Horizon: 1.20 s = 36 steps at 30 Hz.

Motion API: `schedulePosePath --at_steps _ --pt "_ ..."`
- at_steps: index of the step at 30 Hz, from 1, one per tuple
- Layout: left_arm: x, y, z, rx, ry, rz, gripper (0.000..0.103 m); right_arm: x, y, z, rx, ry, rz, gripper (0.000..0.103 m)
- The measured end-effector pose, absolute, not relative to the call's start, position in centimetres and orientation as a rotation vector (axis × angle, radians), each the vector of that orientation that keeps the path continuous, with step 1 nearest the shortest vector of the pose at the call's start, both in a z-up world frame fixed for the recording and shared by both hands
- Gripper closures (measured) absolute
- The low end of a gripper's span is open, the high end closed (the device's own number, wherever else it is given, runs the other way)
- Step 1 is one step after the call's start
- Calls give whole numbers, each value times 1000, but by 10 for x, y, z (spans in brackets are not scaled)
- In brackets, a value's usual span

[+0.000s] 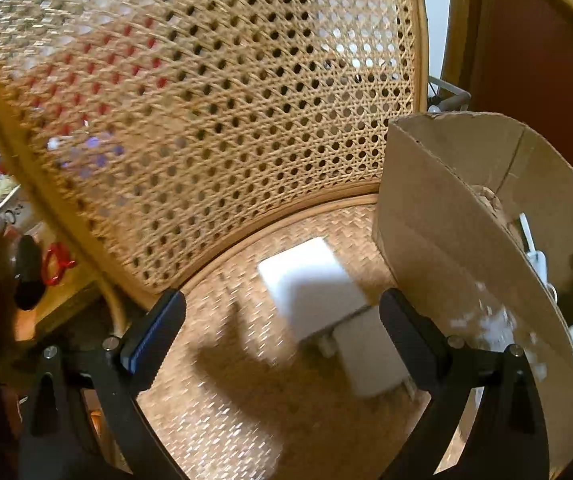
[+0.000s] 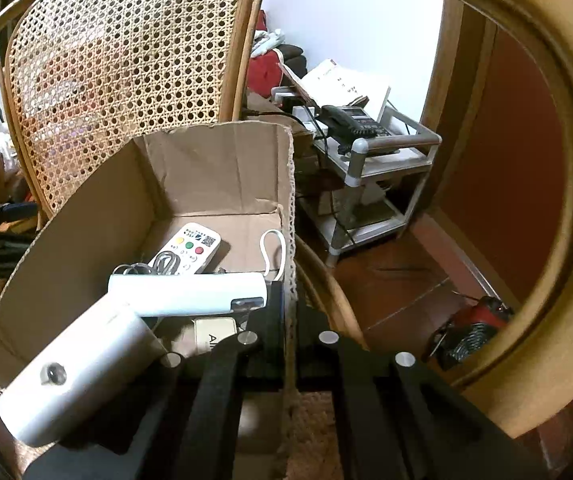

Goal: Organize rigid objects
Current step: 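Move the left gripper to the seat and grasp a white charger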

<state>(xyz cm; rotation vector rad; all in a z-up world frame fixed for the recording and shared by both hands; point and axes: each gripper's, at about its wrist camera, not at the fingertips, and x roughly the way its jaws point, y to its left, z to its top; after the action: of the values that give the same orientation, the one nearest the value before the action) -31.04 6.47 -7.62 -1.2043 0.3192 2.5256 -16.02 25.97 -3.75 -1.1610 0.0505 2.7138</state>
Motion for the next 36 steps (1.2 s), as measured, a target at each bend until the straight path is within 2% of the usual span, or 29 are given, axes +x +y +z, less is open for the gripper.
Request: schedulePosePath --at_steps 8,12,16,36 --pt "-350 73 -108 -1379 226 2537 6 -155 261 -38 -1142 71 2721 99" --pt "-357 81 -126 -1465 292 2530 5 -155 260 -39 -1152 59 2728 99" --pt "-365 67 -135 -1527 144 2487 0 -155 260 -39 -1153 67 2727 99" --pt "-344 53 -137 -1444 125 2524 0 -158 260 -39 -1163 75 2736 95"
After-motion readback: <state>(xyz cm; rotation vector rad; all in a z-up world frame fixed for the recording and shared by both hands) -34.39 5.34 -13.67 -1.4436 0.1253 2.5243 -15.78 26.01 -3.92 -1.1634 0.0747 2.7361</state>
